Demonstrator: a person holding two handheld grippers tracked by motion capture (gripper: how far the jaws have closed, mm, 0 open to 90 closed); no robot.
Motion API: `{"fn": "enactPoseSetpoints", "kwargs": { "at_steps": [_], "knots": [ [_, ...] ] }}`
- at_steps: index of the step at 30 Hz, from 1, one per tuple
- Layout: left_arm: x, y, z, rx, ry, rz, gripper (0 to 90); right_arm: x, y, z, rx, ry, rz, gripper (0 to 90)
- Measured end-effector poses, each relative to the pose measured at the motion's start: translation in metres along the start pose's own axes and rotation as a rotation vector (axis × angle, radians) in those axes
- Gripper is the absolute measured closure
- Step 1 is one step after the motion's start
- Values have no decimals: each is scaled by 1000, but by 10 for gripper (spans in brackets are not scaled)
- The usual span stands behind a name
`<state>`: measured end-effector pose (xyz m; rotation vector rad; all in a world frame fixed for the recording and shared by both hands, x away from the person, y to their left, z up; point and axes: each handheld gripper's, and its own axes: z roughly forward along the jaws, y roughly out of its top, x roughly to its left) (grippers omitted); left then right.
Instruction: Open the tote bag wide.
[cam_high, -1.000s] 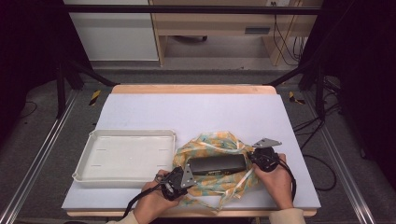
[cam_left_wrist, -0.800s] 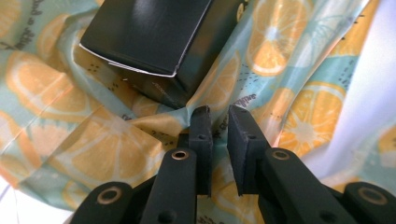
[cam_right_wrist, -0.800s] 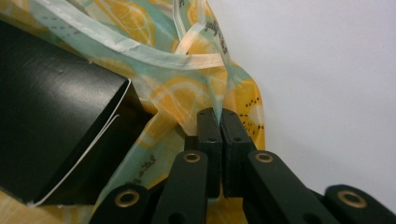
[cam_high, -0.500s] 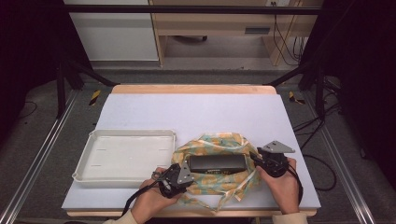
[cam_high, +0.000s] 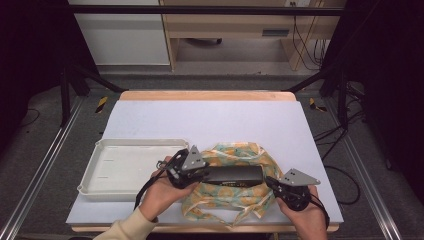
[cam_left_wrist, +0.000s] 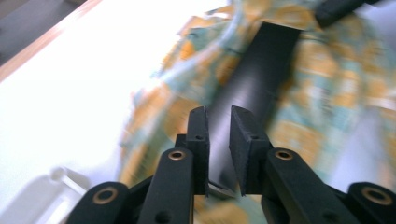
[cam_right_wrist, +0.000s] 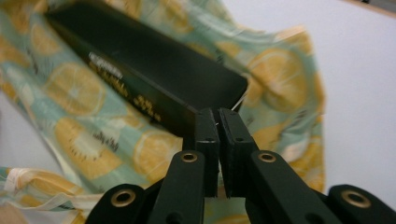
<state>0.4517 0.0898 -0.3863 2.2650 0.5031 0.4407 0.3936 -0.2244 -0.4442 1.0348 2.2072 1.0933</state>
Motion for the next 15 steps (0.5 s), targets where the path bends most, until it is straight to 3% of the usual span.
{"fn": "enactPoseSetpoints", "kwargs": {
  "at_steps": [3,4,5,6,7,8,11,15],
  "knots": [
    [6,5,12,20,17,0,808,3,-1,3,11,21,-15,879],
    [14,5,26,52,25,-25,820,7,-2,7,33,48,-23,879],
    [14,5,26,52,25,-25,825,7,-2,7,33,48,-23,879],
    [19,3,37,94,45,-33,829,9,-4,13,56,66,-34,878],
    [19,3,37,94,45,-33,834,9,-4,13,56,66,-34,878],
    [25,-3,50,131,63,-57,837,9,-6,18,81,68,-34,877],
    [29,-7,58,153,66,-78,842,8,-7,22,98,75,-34,879],
    [37,-16,71,211,66,-103,853,10,-11,31,165,91,-41,882]
  ]
}}
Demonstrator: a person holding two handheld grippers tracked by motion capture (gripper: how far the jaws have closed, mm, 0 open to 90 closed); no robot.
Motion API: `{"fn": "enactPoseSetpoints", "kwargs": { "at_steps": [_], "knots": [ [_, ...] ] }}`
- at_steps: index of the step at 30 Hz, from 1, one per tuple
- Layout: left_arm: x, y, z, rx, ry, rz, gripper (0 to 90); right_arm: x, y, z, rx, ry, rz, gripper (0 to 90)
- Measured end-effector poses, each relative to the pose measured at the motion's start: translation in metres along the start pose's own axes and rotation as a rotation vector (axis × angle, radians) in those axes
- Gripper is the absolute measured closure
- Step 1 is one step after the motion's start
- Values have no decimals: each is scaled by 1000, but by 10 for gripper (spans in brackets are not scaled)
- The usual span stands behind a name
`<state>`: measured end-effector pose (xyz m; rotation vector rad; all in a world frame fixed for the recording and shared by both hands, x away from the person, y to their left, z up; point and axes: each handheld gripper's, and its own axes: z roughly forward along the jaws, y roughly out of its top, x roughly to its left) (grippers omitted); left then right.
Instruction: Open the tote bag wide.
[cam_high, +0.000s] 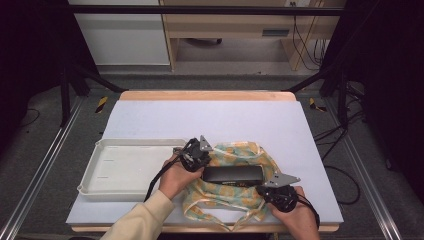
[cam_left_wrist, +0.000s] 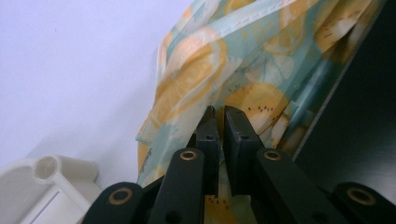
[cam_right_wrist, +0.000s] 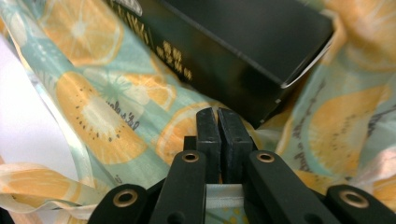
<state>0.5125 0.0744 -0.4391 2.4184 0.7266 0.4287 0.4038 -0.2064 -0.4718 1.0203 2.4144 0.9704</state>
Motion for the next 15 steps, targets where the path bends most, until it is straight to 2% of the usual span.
{"fn": "enactPoseSetpoints", "kwargs": {
  "at_steps": [7,11,15],
  "knots": [
    [6,-1,12,52,1,-10,869,1,-2,2,15,14,-5,885],
    [9,-2,17,60,0,-20,878,1,-2,3,22,17,-7,885],
    [8,-3,19,68,-4,-12,884,2,-3,4,23,23,-4,882]
  ]
}}
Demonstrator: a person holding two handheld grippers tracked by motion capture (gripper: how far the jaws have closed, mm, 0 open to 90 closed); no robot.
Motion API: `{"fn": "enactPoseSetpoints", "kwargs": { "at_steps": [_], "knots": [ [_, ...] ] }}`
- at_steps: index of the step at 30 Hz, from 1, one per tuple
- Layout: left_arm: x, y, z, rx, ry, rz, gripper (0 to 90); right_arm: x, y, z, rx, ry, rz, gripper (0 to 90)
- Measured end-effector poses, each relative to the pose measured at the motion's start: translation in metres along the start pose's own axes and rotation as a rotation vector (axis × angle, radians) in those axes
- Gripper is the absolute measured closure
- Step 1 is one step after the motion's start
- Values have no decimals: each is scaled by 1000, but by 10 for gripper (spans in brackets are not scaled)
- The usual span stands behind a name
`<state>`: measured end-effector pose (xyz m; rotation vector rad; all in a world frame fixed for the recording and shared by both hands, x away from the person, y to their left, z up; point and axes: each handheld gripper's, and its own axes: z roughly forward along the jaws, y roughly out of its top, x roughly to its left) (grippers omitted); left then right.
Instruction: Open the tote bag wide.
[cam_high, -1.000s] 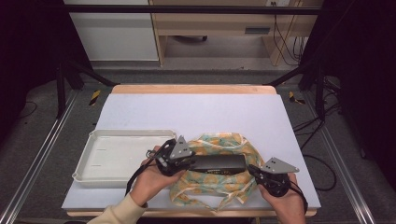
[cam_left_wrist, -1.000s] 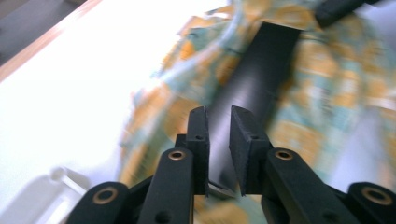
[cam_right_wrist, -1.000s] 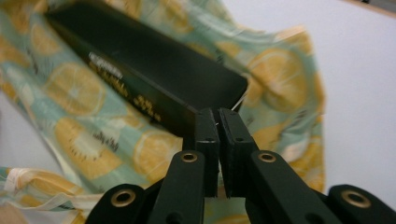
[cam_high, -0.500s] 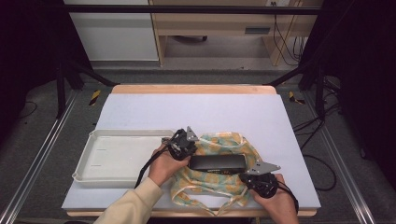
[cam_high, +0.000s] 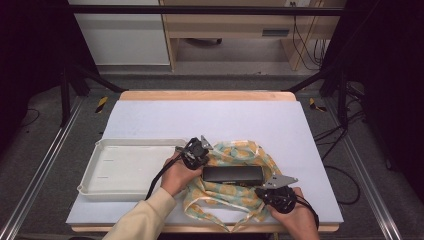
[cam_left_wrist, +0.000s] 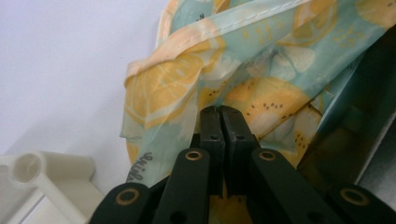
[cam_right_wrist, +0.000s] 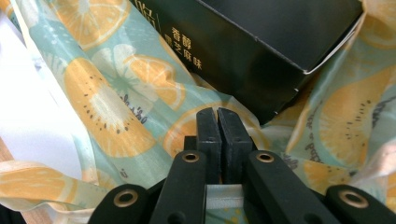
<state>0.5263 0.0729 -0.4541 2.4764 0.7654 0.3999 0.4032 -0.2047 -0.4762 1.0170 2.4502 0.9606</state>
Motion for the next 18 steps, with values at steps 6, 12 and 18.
{"fn": "enactPoseSetpoints", "kwargs": {
  "at_steps": [6,12,18],
  "knots": [
    [3,-2,1,-8,-24,-21,893,0,0,0,-2,4,-2,870],
    [3,-1,-18,-81,-34,-26,872,3,2,-8,-46,3,-9,836],
    [-1,-9,-52,-193,-71,-25,834,9,20,-30,-130,4,-25,751]
  ]
}}
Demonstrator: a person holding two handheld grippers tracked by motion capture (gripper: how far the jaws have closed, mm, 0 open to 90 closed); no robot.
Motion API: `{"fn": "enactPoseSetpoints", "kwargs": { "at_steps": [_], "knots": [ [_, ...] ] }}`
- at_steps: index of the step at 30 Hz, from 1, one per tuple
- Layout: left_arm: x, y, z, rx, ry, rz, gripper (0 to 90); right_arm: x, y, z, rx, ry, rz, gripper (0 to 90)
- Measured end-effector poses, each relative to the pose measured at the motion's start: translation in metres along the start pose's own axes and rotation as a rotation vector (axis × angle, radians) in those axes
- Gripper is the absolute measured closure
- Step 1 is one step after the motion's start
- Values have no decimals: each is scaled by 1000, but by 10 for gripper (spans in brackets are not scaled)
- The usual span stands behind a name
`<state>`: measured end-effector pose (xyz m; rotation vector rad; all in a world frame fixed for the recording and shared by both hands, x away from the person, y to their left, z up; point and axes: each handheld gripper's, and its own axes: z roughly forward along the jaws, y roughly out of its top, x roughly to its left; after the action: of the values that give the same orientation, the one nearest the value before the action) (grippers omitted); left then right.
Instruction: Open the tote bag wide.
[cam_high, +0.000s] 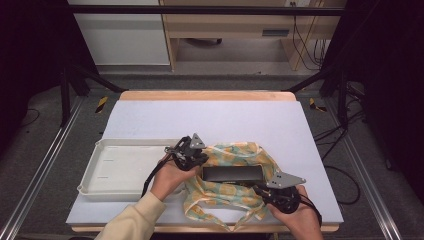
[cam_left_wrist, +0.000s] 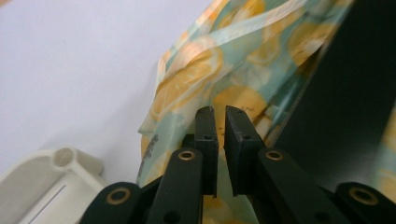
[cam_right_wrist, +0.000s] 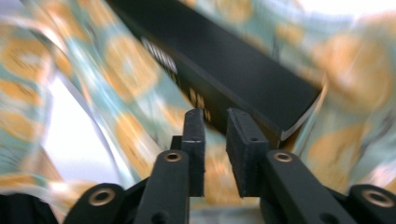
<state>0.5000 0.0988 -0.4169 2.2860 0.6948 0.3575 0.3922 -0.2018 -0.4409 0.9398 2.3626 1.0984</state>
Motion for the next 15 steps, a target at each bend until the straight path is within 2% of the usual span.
{"fn": "enactPoseSetpoints", "kwargs": {
  "at_steps": [1,2,3,6,10,15],
  "knots": [
    [0,0,-4,-9,-7,2,814,2,11,-7,-18,-4,-25,735],
    [0,-1,-14,-42,-21,-3,800,3,19,-12,-27,-8,-42,725],
    [0,-1,-14,-42,-21,-3,798,3,19,-12,-27,-8,-42,725],
    [-2,0,-27,-79,-28,2,796,2,37,-21,-35,-17,-74,696],
    [-3,-1,-36,-99,-34,5,787,-3,43,-23,-24,-26,-68,687],
    [-2,-2,-40,-108,-31,9,773,-6,42,-22,-12,-36,-60,683]
  ]
}}
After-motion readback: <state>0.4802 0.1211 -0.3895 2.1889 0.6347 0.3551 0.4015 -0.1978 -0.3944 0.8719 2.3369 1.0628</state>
